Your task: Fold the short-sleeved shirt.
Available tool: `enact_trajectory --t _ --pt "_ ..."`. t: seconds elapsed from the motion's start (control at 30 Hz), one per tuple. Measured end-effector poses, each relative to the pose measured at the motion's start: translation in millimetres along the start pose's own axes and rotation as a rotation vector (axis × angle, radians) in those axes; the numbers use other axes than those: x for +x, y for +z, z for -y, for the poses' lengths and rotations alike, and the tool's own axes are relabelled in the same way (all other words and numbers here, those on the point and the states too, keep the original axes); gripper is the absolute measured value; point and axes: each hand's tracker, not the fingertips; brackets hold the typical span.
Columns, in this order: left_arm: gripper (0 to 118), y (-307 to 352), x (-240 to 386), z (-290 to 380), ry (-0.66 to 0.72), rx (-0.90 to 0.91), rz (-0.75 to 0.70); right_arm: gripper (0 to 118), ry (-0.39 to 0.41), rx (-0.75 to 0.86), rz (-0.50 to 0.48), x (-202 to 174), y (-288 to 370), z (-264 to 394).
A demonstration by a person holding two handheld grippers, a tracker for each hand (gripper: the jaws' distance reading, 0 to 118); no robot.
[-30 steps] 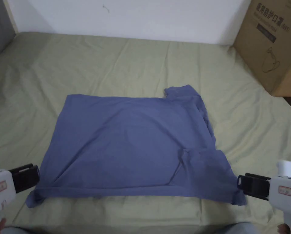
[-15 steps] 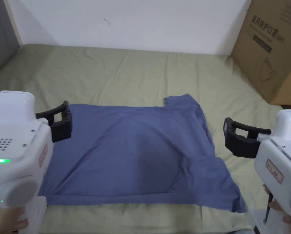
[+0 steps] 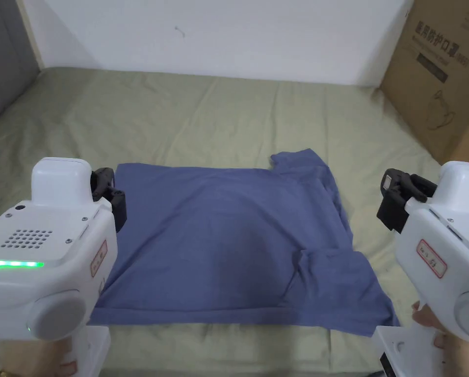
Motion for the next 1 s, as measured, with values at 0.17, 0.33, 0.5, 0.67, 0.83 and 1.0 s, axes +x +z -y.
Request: enact_trajectory --t 0.17,0.33,0.5,0.67,0.83,1.0 --pt "2 -7.3 -19.1 -0.6 0.038 -0.058 -0.058 0 -0.010 -0.019 0.002 2.2 -2.7 4.2" --pt "114 -28.9 -55.1 16.6 0.094 -0.291 -0.085 0 -0.001 -0.060 0.006 4.8 -6.5 12.0" --pt "114 -38.0 -88.1 56.8 0.165 -0.514 -0.116 0 0.010 -0.114 0.020 8.7 -10.6 23.2" --pt "114 -52.0 -93.4 115.0 0.093 -0.825 -0.119 0 0.004 -0.168 0.033 13.5 -14.3 34.5" --pt "99 -65.0 -91.0 149.7 0.090 -0.903 -0.136 0 0.021 -0.199 0.048 16.7 -14.5 40.4" --pt "5 -66.0 -83.7 155.8 0.061 -0.900 -0.132 0 0.023 -0.222 0.073 22.6 -15.4 44.3"
